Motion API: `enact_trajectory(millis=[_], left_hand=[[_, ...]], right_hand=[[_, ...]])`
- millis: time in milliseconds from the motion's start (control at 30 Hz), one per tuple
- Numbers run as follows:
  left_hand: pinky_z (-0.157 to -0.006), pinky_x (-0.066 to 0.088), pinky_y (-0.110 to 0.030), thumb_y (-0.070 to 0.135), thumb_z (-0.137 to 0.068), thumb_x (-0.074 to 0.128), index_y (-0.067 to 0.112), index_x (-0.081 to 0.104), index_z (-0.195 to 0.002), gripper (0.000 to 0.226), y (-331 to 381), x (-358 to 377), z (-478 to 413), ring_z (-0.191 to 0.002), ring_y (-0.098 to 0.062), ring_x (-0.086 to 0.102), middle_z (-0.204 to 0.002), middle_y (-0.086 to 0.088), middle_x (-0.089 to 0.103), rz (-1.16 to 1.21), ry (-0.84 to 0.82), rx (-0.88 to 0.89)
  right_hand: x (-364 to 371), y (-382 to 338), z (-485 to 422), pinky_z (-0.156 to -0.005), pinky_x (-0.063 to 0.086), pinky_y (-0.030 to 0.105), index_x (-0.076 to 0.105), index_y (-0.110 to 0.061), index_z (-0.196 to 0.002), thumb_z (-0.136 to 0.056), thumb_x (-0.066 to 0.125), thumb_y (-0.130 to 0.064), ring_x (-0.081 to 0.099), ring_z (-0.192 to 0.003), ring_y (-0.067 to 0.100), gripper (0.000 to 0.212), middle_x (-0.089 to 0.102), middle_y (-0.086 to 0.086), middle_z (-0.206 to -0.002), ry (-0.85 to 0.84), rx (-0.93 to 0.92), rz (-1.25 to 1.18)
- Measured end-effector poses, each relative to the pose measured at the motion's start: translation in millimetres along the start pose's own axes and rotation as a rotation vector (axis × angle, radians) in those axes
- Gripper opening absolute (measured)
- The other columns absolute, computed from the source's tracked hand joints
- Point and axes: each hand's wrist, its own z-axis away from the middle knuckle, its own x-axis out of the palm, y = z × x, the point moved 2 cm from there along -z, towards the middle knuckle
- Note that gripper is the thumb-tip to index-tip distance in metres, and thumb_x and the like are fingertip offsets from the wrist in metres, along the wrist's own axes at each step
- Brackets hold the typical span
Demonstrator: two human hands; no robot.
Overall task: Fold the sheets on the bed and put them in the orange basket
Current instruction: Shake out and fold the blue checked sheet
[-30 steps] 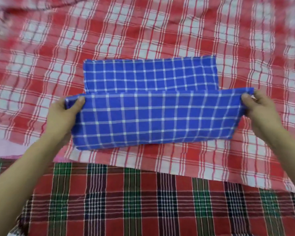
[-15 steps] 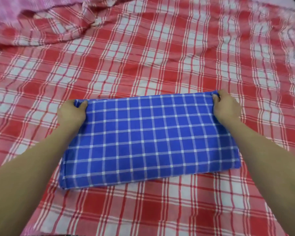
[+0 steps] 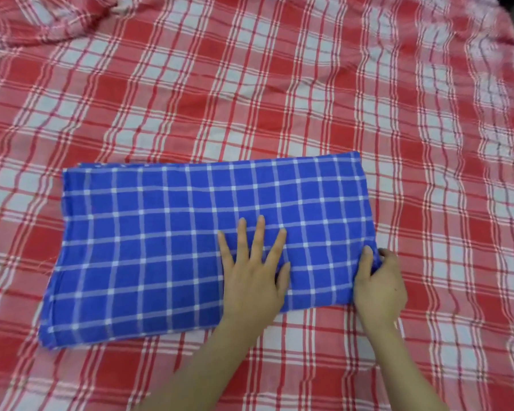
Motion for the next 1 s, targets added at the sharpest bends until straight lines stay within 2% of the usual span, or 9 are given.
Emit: enact_trajectory(millis=[100, 200, 300, 367, 467, 567, 800, 900, 1000], left_hand=[[-0.110, 0.007, -0.063, 0.050, -0.095, 0.027, 0.030, 0.033, -0.145, 0.053, 0.3, 12.8, -3.6, -0.144, -0.035, 0.014, -0.155, -0.007, 0.024, -0.039, -0.058, -0.047], [-0.111, 0.008, -0.062, 0.050, -0.096, 0.025, 0.031, 0.032, -0.145, 0.053, -2.2, 12.0, -4.2, -0.144, -0.033, 0.014, -0.155, -0.006, 0.024, 0.002, -0.110, -0.031], [-0.114, 0.013, -0.058, 0.051, -0.099, 0.017, 0.030, 0.039, -0.142, 0.053, -5.2, -7.0, -1.9, -0.143, -0.026, 0.020, -0.151, -0.002, 0.034, 0.122, -0.094, -0.024], [-0.115, 0.023, -0.046, 0.052, -0.098, 0.018, 0.028, 0.039, -0.142, 0.054, -16.9, -34.0, 2.1, -0.139, -0.014, 0.028, -0.146, 0.006, 0.041, 0.481, -0.011, -0.176], [-0.100, 0.042, -0.032, 0.043, -0.099, 0.034, 0.024, 0.044, -0.137, 0.044, -55.9, -70.4, 4.1, -0.119, -0.009, 0.051, -0.136, 0.008, 0.051, 1.196, 0.026, -0.639], [-0.071, 0.050, -0.027, 0.039, -0.101, 0.031, 0.016, 0.043, -0.137, 0.044, -101.8, -87.9, -6.4, -0.086, -0.013, 0.063, -0.126, -0.006, 0.058, 1.594, 0.082, -0.886], [-0.085, 0.047, -0.032, 0.047, -0.092, 0.050, 0.017, 0.032, -0.144, 0.062, -122.2, -97.6, -33.3, -0.101, -0.017, 0.058, -0.121, 0.002, 0.056, 1.128, 0.028, -0.721], [-0.070, 0.041, -0.019, 0.030, -0.095, 0.054, 0.009, 0.030, -0.144, 0.059, -115.6, -95.5, -45.5, -0.087, -0.012, 0.058, -0.104, 0.006, 0.058, 0.839, 0.115, -0.636], [-0.062, 0.037, -0.030, 0.019, -0.096, 0.051, 0.009, 0.047, -0.133, 0.039, -118.9, -93.5, -65.1, -0.081, -0.026, 0.057, -0.107, -0.015, 0.064, 0.786, 0.281, -0.595]], right_hand=[[-21.6, -2.9, -14.1, -0.071, 0.052, 0.032, 0.061, -0.010, -0.111, -0.064, 0.072, -0.064, 0.068, -0.086, 0.028, 0.072, 0.072, 0.008, -0.100, -0.348, 0.157, -0.420], [-53.3, -26.1, -17.6, -0.055, 0.056, 0.027, 0.067, -0.010, -0.105, -0.035, 0.089, -0.044, 0.072, -0.075, 0.022, 0.081, 0.075, 0.003, -0.086, -0.645, 0.248, -0.607], [-78.6, -70.0, 3.4, -0.056, 0.057, 0.029, 0.068, -0.017, -0.100, -0.056, 0.088, -0.014, 0.072, -0.072, 0.017, 0.049, 0.075, 0.000, -0.089, -0.683, 0.075, -0.634], [-87.9, -108.2, 35.4, -0.064, 0.055, 0.028, 0.065, -0.030, -0.104, -0.072, 0.072, 0.006, 0.071, -0.072, 0.009, 0.049, 0.074, -0.011, -0.087, -0.619, -0.139, -0.536], [-70.7, -149.2, 89.3, -0.072, 0.050, 0.030, 0.034, -0.035, -0.144, -0.077, 0.064, -0.008, 0.067, -0.080, 0.017, 0.079, 0.071, -0.008, -0.090, -0.580, -0.525, -0.160], [-18.6, -168.7, 136.8, -0.052, 0.029, 0.028, -0.008, -0.027, -0.150, -0.084, 0.055, -0.017, 0.046, -0.058, 0.019, 0.092, 0.050, 0.000, -0.067, -0.621, -0.788, 0.304], [54.6, -160.4, 175.6, -0.047, 0.017, 0.028, -0.007, -0.008, -0.150, -0.082, 0.056, -0.017, 0.029, -0.049, 0.015, 0.093, 0.031, -0.001, -0.055, -0.613, -0.925, 0.529], [42.0, -149.3, 172.0, -0.043, 0.035, 0.028, 0.032, -0.018, -0.146, -0.067, 0.074, -0.033, 0.042, -0.043, 0.013, 0.091, 0.037, -0.006, -0.049, -0.605, -1.006, 0.218], [20.1, -130.9, 150.9, -0.063, 0.045, 0.022, 0.041, -0.025, -0.141, -0.087, 0.045, -0.044, 0.056, -0.069, 0.009, 0.058, 0.059, -0.012, -0.074, -0.739, -0.868, -0.158]])
